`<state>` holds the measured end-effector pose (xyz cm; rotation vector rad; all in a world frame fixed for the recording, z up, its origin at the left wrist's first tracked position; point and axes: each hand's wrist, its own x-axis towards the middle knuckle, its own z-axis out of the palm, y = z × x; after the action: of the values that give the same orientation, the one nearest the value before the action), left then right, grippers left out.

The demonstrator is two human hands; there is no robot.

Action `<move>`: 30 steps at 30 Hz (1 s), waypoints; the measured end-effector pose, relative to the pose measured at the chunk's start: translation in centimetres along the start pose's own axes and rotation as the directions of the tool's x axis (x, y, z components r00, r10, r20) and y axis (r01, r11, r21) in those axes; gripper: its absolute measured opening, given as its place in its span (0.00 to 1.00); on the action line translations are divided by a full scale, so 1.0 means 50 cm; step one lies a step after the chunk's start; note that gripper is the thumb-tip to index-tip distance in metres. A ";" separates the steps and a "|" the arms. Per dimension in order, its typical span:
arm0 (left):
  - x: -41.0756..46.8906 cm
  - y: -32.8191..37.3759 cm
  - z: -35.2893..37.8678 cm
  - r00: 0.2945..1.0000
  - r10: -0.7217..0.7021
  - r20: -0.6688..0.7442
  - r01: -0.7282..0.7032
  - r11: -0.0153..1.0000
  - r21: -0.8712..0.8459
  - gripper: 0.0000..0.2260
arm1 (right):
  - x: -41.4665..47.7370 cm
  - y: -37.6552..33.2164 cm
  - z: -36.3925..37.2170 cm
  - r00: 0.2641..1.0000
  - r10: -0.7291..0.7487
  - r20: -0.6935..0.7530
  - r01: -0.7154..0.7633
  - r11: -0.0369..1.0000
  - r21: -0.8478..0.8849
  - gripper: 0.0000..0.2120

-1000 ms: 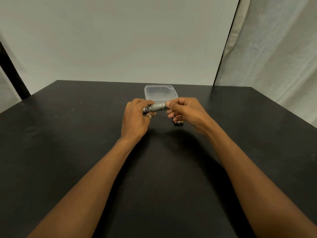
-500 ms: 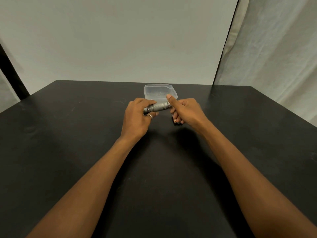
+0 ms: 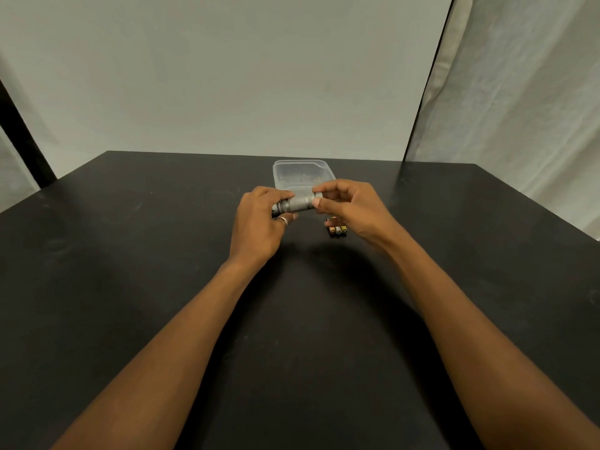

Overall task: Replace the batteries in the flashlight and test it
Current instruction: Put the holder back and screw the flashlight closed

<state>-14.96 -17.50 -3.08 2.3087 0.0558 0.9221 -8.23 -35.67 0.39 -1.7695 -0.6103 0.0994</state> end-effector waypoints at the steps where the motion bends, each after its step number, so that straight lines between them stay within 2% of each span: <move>1: 0.000 0.000 0.000 1.000 0.000 0.003 0.000 1.000 0.004 0.16 | 0.001 0.002 0.002 1.000 0.002 -0.017 -0.003 1.000 -0.017 0.10; 2: 0.000 0.001 0.001 1.000 0.000 0.005 0.000 1.000 0.006 0.16 | 0.001 0.004 0.005 0.999 0.010 -0.036 -0.011 0.999 -0.036 0.10; 7: -0.003 0.003 0.002 1.000 0.014 0.022 -0.014 1.000 -0.008 0.17 | 0.004 0.010 0.017 0.984 0.084 -0.155 -0.115 0.972 -0.204 0.25; 9: -0.002 0.003 0.002 1.000 0.014 0.021 -0.014 1.000 -0.006 0.17 | 0.004 0.011 0.014 0.984 0.096 -0.150 -0.122 0.977 -0.176 0.26; 11: -0.002 0.001 0.001 1.000 0.007 0.012 -0.007 1.000 0.000 0.17 | 0.005 0.010 0.007 0.988 0.104 -0.115 -0.117 0.987 -0.114 0.21; 13: -0.001 -0.001 0.001 1.000 -0.007 0.006 0.007 1.000 -0.001 0.17 | 0.007 0.011 -0.002 0.996 0.076 -0.036 -0.078 0.995 -0.056 0.09; 14: -0.001 -0.002 0.001 1.000 -0.015 0.004 0.015 1.000 -0.003 0.17 | 0.008 0.013 -0.006 0.998 0.063 0.008 -0.063 0.998 -0.032 0.07; 16: 0.000 -0.003 0.000 1.000 -0.024 0.000 0.024 1.000 -0.004 0.17 | 0.010 0.019 -0.006 0.998 0.050 0.044 -0.049 0.999 -0.017 0.10; 19: 0.000 -0.002 0.000 1.000 -0.018 0.001 0.018 1.000 -0.007 0.17 | 0.012 0.024 -0.001 0.997 0.072 0.002 -0.072 0.997 -0.029 0.06; 22: -0.001 -0.001 0.002 1.000 -0.006 0.007 0.006 1.000 -0.006 0.17 | 0.012 0.027 0.009 0.993 0.102 -0.066 -0.111 0.984 -0.136 0.19; 24: 0.000 -0.001 0.003 1.000 -0.005 0.009 0.005 1.000 0.000 0.17 | 0.014 0.029 0.011 0.991 0.091 -0.100 -0.107 0.979 -0.173 0.22; 26: 0.000 -0.002 0.003 1.000 -0.005 0.007 0.005 1.000 0.001 0.17 | 0.014 0.028 0.008 0.993 0.056 -0.107 -0.073 0.984 -0.164 0.18; 29: 0.000 -0.003 0.003 1.000 0.000 0.005 0.000 1.000 0.001 0.16 | 0.018 0.025 -0.003 0.999 -0.009 -0.054 0.003 0.993 -0.115 0.06; 30: 0.000 -0.003 0.003 1.000 0.001 0.004 -0.001 1.000 -0.002 0.16 | 0.018 0.024 -0.005 0.999 -0.024 -0.032 0.021 0.994 -0.108 0.06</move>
<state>-14.83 -17.46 -3.25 2.3091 0.0524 0.9178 -6.93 -35.67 -0.41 -1.8644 -0.6209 0.0216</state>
